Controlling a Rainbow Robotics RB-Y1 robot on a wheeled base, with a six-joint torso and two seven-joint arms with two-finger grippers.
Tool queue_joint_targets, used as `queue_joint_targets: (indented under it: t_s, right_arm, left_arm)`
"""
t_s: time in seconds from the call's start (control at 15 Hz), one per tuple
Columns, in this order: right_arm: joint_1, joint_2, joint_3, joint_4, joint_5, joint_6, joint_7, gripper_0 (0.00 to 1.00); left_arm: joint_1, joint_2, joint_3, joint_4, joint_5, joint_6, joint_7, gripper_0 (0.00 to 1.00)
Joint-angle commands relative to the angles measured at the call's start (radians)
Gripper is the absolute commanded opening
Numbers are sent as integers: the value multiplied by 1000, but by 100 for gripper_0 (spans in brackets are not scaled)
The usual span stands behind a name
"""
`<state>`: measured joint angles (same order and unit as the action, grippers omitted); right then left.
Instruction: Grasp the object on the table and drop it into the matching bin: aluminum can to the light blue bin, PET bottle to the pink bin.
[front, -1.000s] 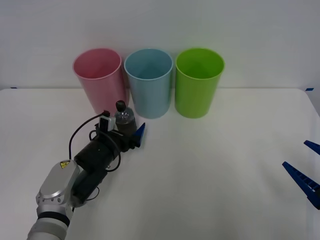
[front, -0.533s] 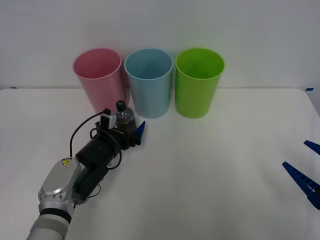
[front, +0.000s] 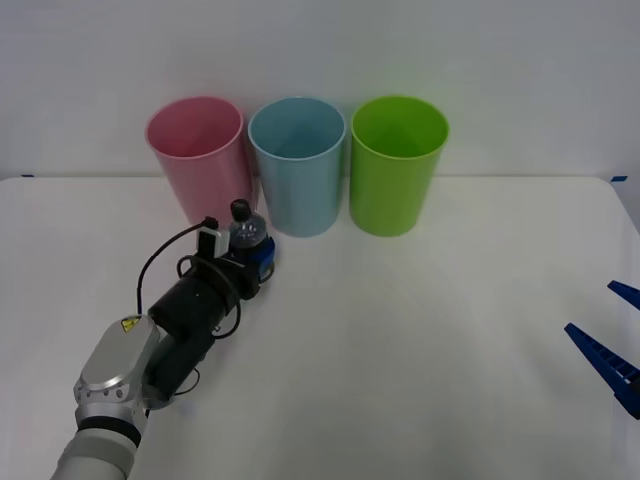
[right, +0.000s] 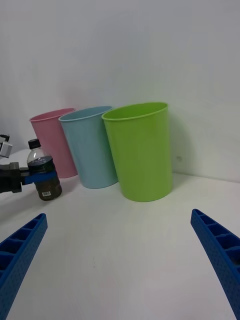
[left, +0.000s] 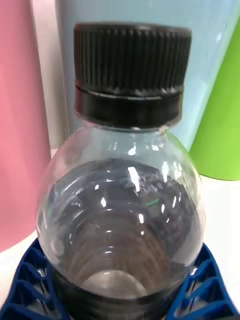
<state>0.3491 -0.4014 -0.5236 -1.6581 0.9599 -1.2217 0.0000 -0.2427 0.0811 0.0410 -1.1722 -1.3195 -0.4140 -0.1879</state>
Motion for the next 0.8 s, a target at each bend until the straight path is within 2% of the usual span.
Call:
queue_joint_targets:
  t_s: [0.07,0.33,0.8]
  right_arm:
    - [0,0,0,0,0,0,0,100]
    - [0,0,0,0,0,0,0,100]
    - [0,0,0,0,0,0,0,100]
  left_arm:
    - [2,5,10,-1,3,0,1,0]
    - [28,85,-3,-21,89,-51,-8,0]
    - [238,327,-21,-245,370,-66,-4,0]
